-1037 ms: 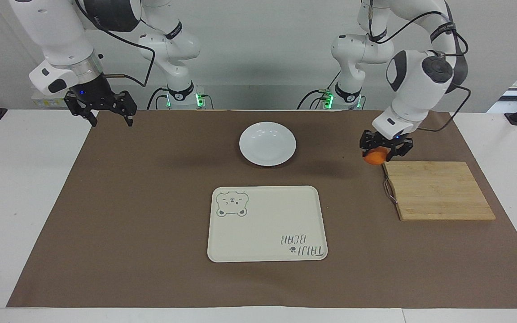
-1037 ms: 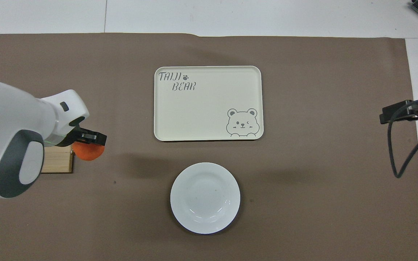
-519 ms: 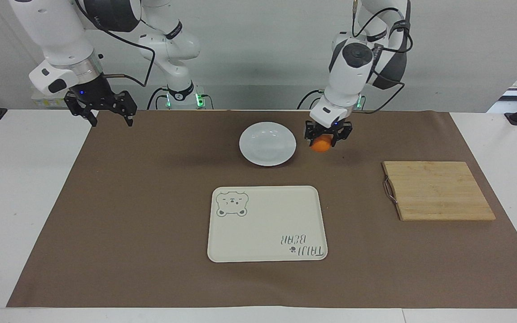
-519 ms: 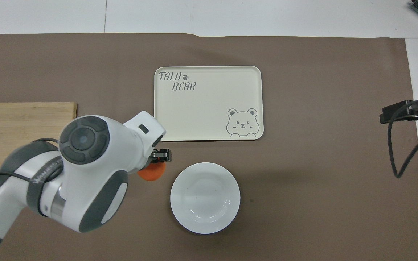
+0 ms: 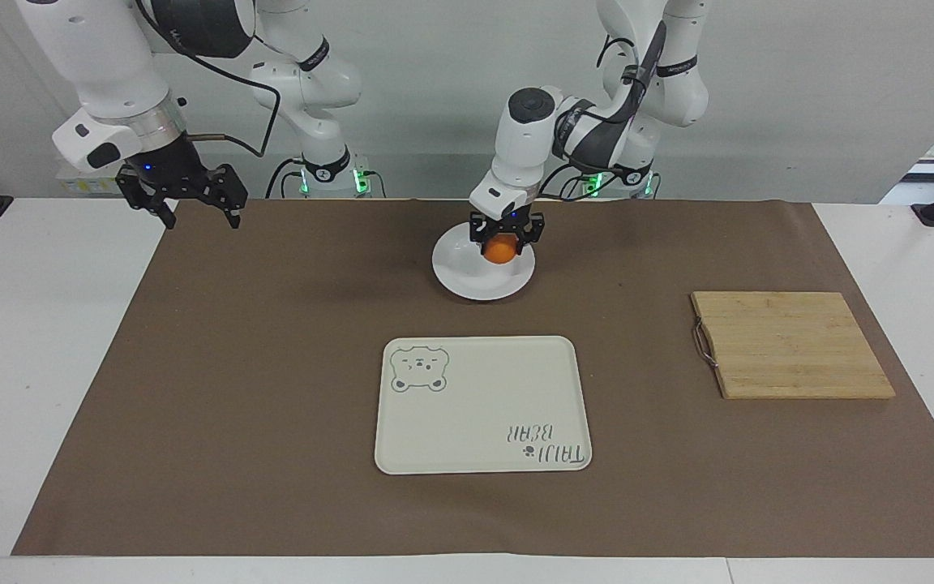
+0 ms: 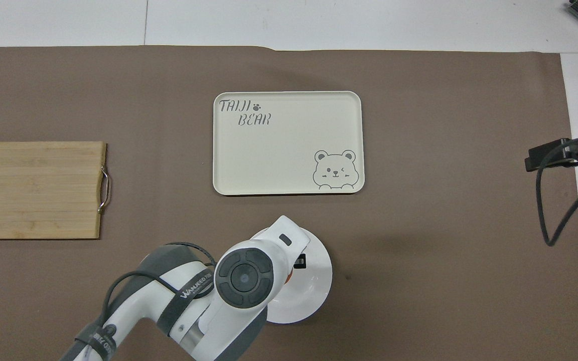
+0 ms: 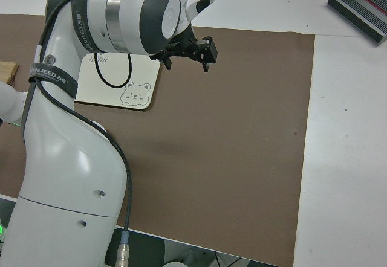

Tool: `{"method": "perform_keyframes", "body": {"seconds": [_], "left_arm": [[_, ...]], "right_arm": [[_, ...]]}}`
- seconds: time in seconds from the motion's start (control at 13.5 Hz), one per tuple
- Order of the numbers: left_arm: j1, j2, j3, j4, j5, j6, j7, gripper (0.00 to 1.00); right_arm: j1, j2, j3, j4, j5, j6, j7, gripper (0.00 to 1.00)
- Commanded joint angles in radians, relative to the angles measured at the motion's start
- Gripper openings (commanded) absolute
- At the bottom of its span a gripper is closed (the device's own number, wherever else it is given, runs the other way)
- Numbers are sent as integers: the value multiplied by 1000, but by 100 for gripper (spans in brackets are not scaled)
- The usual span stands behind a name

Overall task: Place orange and plate with both arms
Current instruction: 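Carry the orange over the white plate with the left gripper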

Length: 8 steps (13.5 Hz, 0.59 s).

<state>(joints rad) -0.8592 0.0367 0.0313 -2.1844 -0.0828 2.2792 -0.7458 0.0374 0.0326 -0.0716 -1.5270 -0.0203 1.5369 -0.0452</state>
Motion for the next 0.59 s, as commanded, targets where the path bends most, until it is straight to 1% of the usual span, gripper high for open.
{"method": "perform_keyframes", "body": {"seconds": [0.0, 0.3, 0.37, 0.44, 0.52], "left_arm": [[-34, 28, 19, -26, -28, 83, -10, 0], [-41, 35, 19, -34, -38, 83, 3, 0], [-40, 37, 19, -34, -58, 82, 3, 12], [-38, 37, 19, -34, -81, 79, 3, 38], [-38, 35, 19, -35, -84, 74, 8, 68]], "right_arm": [[-11, -16, 9, -19, -1, 5, -21, 100], [-11, -16, 9, -19, -1, 5, -21, 100], [-11, -16, 9, -19, -1, 5, -21, 100], [-13, -16, 9, -19, -1, 5, -21, 100], [-11, -16, 9, -19, -1, 5, -21, 100]]}}
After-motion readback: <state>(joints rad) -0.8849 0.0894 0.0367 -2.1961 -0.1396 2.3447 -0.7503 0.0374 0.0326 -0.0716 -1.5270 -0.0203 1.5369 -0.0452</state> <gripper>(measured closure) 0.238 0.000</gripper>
